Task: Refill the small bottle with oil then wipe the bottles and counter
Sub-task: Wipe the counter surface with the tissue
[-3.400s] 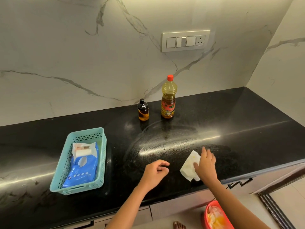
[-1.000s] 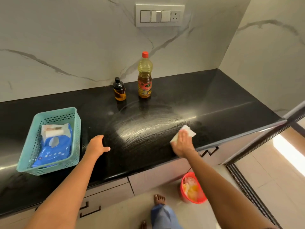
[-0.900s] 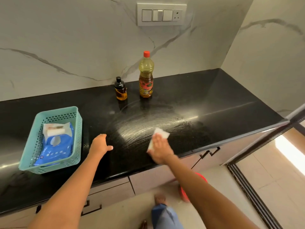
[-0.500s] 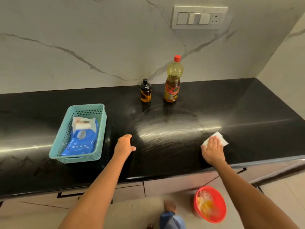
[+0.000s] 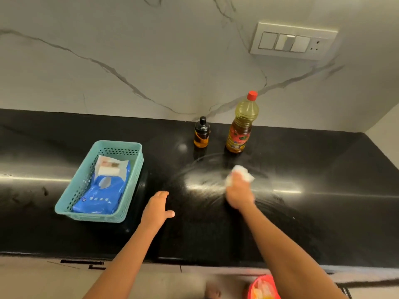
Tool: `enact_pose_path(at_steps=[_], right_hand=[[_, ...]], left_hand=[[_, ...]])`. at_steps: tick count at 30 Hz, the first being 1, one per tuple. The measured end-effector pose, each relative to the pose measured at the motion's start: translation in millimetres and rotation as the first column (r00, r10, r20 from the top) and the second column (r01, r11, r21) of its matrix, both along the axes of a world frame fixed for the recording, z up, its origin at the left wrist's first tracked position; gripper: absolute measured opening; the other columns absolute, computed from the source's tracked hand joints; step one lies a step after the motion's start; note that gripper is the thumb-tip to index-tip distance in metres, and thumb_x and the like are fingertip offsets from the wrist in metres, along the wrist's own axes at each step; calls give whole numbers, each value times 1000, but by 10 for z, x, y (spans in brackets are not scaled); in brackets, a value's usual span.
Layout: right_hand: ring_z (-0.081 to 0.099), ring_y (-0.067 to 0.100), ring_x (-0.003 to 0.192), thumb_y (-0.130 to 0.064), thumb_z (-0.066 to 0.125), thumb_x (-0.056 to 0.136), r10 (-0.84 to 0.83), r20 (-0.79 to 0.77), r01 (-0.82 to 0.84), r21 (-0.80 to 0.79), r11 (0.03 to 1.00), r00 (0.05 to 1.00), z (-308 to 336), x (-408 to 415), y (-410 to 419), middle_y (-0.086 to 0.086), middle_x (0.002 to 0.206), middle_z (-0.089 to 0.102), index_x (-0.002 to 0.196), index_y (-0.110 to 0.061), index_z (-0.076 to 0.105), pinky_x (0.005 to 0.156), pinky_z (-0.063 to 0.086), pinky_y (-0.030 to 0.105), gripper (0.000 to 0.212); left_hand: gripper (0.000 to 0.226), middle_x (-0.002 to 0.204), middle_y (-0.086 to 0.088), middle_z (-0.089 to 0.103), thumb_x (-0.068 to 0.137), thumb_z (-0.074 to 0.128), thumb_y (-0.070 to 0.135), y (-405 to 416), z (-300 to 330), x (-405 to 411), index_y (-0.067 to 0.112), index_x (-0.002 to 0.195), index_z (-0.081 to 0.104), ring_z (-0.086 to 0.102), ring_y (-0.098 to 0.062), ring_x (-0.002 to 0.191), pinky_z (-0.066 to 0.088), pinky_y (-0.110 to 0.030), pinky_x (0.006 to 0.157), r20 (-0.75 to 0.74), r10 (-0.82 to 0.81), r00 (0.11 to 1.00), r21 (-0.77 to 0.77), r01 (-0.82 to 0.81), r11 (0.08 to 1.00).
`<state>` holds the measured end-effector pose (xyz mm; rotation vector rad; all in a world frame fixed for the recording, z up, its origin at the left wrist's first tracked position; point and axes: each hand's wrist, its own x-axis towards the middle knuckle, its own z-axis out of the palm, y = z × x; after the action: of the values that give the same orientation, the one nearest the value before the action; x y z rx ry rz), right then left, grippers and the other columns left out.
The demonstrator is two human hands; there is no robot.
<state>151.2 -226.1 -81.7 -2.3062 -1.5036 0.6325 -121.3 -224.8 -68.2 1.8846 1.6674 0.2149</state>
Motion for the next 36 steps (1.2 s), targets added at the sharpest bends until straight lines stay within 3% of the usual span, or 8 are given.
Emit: enact_pose_path(at_steps=[2,5,9,14,20,24,31,36], right_hand=[[41,37,128,-27,40,92,-392,67,395,-37,918,918,12,329,-103,19,139,41,139,-8,26,99,37,44,53],[11,33,145,-31,29,95,-362,228,401,-153,903,904,19,282,70,21,156,12,146,3,8,117,13,42,65],[27,34,137,-36,41,90,129,158,-114,-97,989,979,40,-377,756,19,151,24,146,-2,14,112,24,39,71],[-7,22,147,-32,28,97,827,167,-809,-179,561,536,2,-996,504,8,160,-5,150,-11,-1,118,-7,35,64],[18,33,142,-27,28,96,236,85,-220,-167,961,968,59,94,672,23,155,14,147,-7,10,116,18,42,58],[33,36,131,-30,42,86,209,-4,-207,-178,962,978,108,-395,725,21,146,26,144,-11,14,108,30,42,67],[5,24,147,-29,29,95,886,112,-873,-153,462,449,-76,-1027,-540,13,158,11,149,-8,10,121,4,38,61],[21,30,144,-52,2,90,214,205,-189,-135,973,955,-81,344,-943,13,156,20,148,-14,16,118,18,41,71]], left_hand=[[73,150,-6,34,80,72,17,-5,-1,1,13,143,34,34,-21,137,31,-31,110,17,17,1000,-1,-17,1000],[73,151,-5,33,81,71,18,-23,-48,-10,13,143,33,30,-19,139,29,-31,111,26,45,999,0,-45,999],[79,152,-4,30,80,71,31,32,-116,-44,15,145,29,27,-19,141,32,-33,111,-62,75,995,34,-73,997],[84,157,-7,19,82,45,64,-1,-169,-166,19,149,20,21,-25,145,28,-39,114,-284,46,958,106,-17,994],[89,129,-15,59,88,3,70,-77,-409,-299,8,130,51,60,-32,115,49,-47,89,-391,-103,915,4,114,993],[96,158,-10,2,81,35,73,9,-109,-306,13,150,6,5,-27,147,12,-43,117,-246,-155,957,-101,133,986],[91,159,-5,-7,83,64,12,231,-55,-458,21,150,4,-5,-22,147,15,-37,117,-115,-211,971,-214,183,960],[57,159,-10,9,97,43,13,104,-39,-369,15,149,19,6,-24,147,17,-39,118,-20,-90,996,-113,87,990]])
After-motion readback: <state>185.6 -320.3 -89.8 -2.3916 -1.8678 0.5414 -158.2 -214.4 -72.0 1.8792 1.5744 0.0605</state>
